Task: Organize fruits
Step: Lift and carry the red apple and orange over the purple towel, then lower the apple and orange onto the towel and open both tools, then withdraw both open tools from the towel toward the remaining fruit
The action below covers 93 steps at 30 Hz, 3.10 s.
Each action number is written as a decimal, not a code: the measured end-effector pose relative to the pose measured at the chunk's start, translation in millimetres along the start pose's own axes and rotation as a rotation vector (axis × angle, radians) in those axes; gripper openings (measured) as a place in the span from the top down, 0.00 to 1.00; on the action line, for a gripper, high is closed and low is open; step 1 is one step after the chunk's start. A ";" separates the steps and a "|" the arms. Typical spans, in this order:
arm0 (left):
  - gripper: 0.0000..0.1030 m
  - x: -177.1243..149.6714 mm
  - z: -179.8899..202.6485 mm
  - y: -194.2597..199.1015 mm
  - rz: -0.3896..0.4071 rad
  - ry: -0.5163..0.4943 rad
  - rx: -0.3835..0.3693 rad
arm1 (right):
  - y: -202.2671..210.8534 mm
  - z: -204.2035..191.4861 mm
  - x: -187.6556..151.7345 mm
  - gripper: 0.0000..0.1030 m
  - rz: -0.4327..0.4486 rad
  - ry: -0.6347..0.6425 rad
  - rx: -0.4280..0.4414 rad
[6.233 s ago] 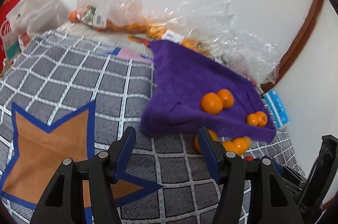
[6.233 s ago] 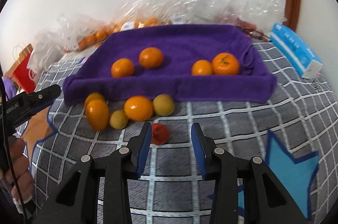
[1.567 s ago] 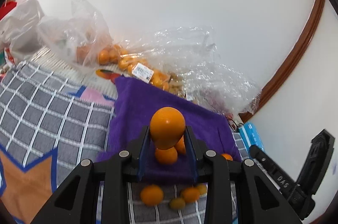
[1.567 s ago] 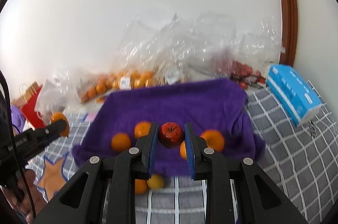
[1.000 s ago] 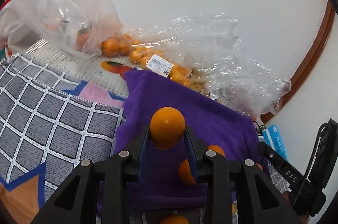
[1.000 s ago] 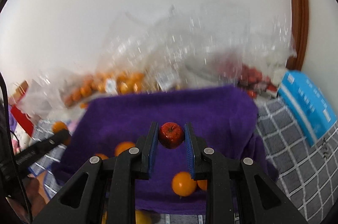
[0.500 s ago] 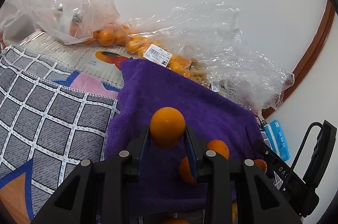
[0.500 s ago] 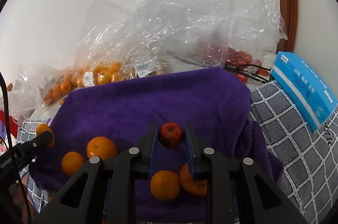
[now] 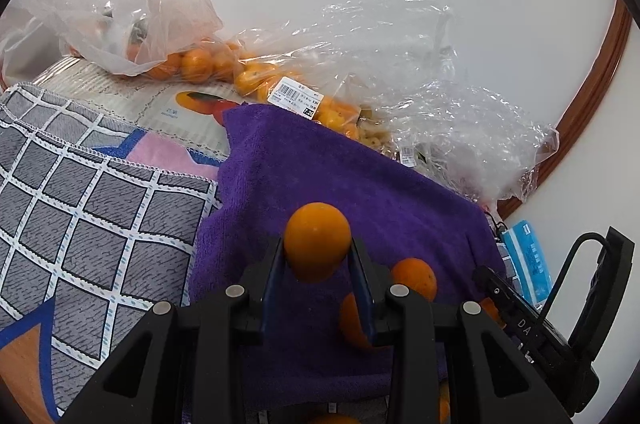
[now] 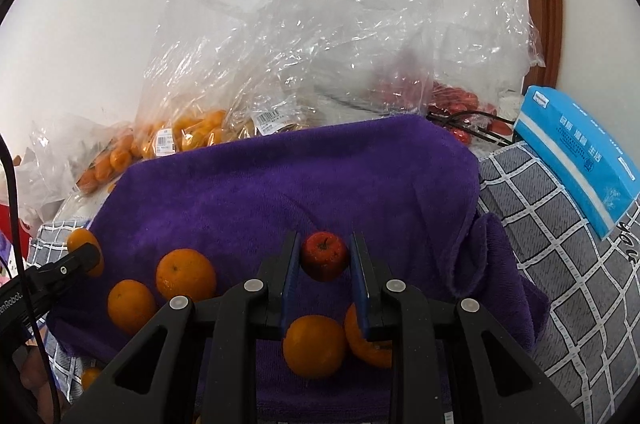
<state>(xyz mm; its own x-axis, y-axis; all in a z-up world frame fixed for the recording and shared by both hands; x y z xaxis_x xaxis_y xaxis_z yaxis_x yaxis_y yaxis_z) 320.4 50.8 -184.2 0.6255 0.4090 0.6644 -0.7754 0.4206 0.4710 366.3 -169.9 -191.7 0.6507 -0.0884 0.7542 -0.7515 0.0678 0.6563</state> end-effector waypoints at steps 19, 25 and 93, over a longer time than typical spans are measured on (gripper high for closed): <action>0.70 -2.2 3.5 -2.6 -0.006 -0.047 0.021 | 1.5 -2.5 -1.6 0.75 0.005 0.016 -0.002; 0.70 -2.5 4.1 -3.2 -0.008 -0.050 0.025 | 2.9 -4.1 -1.6 0.64 0.010 0.018 -0.002; 0.50 12.4 13.0 29.4 0.109 -0.078 0.089 | 75.2 4.9 -46.4 0.47 -0.005 0.048 0.025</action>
<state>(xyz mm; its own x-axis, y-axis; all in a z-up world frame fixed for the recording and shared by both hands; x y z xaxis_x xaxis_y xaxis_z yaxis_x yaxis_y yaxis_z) 304.2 57.7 -154.6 0.5316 0.3823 0.7558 -0.8449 0.3021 0.4414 279.0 -165.5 -177.5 0.6586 -0.0407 0.7513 -0.7501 0.0426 0.6599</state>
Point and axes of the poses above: each gripper's, at about its wrist camera, not at the fingertips, and y roughly against the way its jaws point, z to its right, x to its top, the point moved 8 cm from there along -y, roughly the way its jaws point, and after that the axes turned 14 degrees about -x, right-handed, at the moved point
